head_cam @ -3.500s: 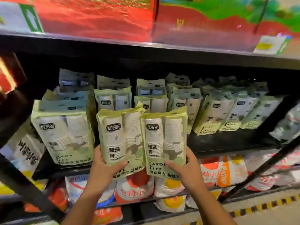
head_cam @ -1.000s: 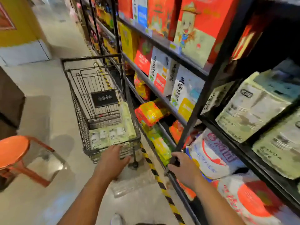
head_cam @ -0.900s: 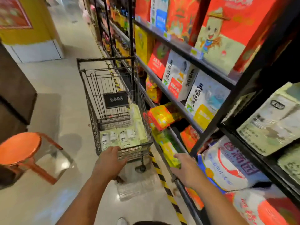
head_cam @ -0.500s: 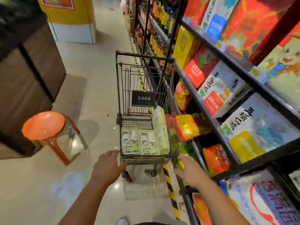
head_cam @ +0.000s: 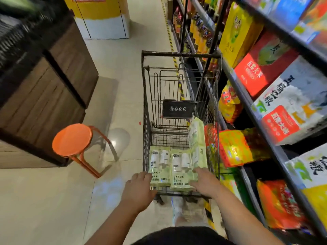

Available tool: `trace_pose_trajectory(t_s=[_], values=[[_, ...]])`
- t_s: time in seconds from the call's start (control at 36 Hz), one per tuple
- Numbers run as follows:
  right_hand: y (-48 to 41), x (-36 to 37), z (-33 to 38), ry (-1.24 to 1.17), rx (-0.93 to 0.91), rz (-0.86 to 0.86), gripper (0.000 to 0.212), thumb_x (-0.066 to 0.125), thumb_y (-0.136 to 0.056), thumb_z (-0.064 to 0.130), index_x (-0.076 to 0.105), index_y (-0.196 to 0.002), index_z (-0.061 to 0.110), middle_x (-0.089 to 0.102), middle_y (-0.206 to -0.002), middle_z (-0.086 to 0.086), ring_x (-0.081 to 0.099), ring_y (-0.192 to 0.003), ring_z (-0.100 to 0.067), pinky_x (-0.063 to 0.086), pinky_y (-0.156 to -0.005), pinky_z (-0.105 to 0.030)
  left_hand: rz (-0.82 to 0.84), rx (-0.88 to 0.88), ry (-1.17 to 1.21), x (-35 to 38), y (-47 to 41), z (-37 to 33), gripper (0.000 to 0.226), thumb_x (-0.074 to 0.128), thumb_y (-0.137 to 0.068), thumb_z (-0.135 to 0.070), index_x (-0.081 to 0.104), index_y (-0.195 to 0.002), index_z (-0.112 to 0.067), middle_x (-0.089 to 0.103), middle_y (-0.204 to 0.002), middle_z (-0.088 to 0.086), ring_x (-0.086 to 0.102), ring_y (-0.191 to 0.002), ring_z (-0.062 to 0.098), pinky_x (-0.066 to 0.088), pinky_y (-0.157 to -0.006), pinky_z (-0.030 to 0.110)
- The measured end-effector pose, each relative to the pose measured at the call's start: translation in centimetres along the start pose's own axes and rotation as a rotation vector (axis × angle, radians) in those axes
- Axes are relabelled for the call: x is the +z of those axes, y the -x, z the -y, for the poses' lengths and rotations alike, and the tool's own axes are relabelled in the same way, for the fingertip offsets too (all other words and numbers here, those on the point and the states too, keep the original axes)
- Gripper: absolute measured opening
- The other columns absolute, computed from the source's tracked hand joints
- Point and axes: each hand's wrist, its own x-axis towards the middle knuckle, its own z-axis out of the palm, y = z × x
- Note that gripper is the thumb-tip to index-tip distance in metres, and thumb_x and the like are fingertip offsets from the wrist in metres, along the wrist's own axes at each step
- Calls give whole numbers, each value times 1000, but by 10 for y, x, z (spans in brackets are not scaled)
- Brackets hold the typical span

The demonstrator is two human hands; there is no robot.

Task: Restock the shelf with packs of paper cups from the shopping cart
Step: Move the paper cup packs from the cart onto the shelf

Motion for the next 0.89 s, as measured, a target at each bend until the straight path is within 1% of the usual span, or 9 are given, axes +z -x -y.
trace_pose_trajectory(t_s=[0.08, 0.19, 0.31, 0.39, 0.44, 0.58, 0.69, 0.75, 0.89], values=[[-33, -20, -5, -6, 0, 39, 65, 57, -97, 38, 32, -153, 16, 36, -153, -12, 43, -135, -28, 41, -106, -32, 53, -4, -35, -4, -31, -12, 64, 47, -97, -53, 33, -153, -24, 38, -156, -1, 37, -140, 24, 39, -110, 40], [-77, -34, -16, 7, -9, 84, 57, 55, -98, 35, 37, -149, 17, 40, -149, -10, 47, -131, -27, 41, -97, -31, 85, -26, -64, -9, -80, -19, 62, 48, -98, -52, 35, -151, -24, 39, -155, -1, 39, -139, 23, 41, -109, 40], [-114, -37, -29, 77, -8, 206, 53, 55, -96, 36, 42, -143, 15, 45, -143, -13, 51, -126, -30, 39, -87, -35, 146, -98, -27, -7, -127, -28, 62, 49, -100, -48, 33, -152, -19, 39, -154, 5, 40, -138, 26, 44, -106, 42], [-134, -35, -37, 132, 42, 270, 57, 56, -95, 38, 40, -145, 18, 44, -147, -10, 47, -133, -28, 36, -106, -43, 167, -127, 12, 0, -148, -37, 61, 50, -99, -43, 33, -151, -16, 41, -153, 8, 43, -136, 27, 45, -103, 41], [-147, -31, -41, 116, 71, 307, 60, 57, -96, 38, 36, -149, 20, 38, -152, -10, 42, -137, -29, 35, -108, -40, 184, -131, 26, 8, -160, -40, 63, 50, -100, -40, 28, -154, -14, 37, -156, 10, 41, -138, 29, 43, -107, 42], [-188, -13, -47, 25, 94, 332, 63, 58, -95, 32, 35, -152, 16, 37, -151, -13, 49, -129, -30, 44, -99, -33, 244, -206, 115, 38, -195, -38, 72, 52, -100, -37, 17, -158, -13, 29, -161, 12, 32, -145, 30, 39, -114, 43], [-221, 8, -50, -70, 102, 343, 55, 61, -91, 29, 45, -141, 15, 41, -148, -13, 64, -104, -26, 55, -79, -35, 283, -273, 206, 68, -223, -30, 81, 57, -98, -34, 9, -159, -11, 27, -160, 15, 35, -143, 33, 39, -112, 44], [-236, 22, -52, -84, 83, 345, 53, 63, -90, 31, 47, -139, 17, 42, -150, -12, 64, -105, -25, 56, -84, -36, 304, -328, 241, 82, -235, -26, 83, 58, -97, -34, 8, -159, -11, 26, -159, 17, 37, -142, 36, 38, -113, 47], [-262, 49, -52, 9, 83, 265, 53, 67, -85, 27, 52, -133, 11, 54, -136, -14, 54, -122, -30, 48, -103, -42, 326, -469, 373, 117, -259, -20, 89, 60, -96, -40, 4, -159, -11, 24, -158, 22, 36, -141, 43, 35, -115, 54]])
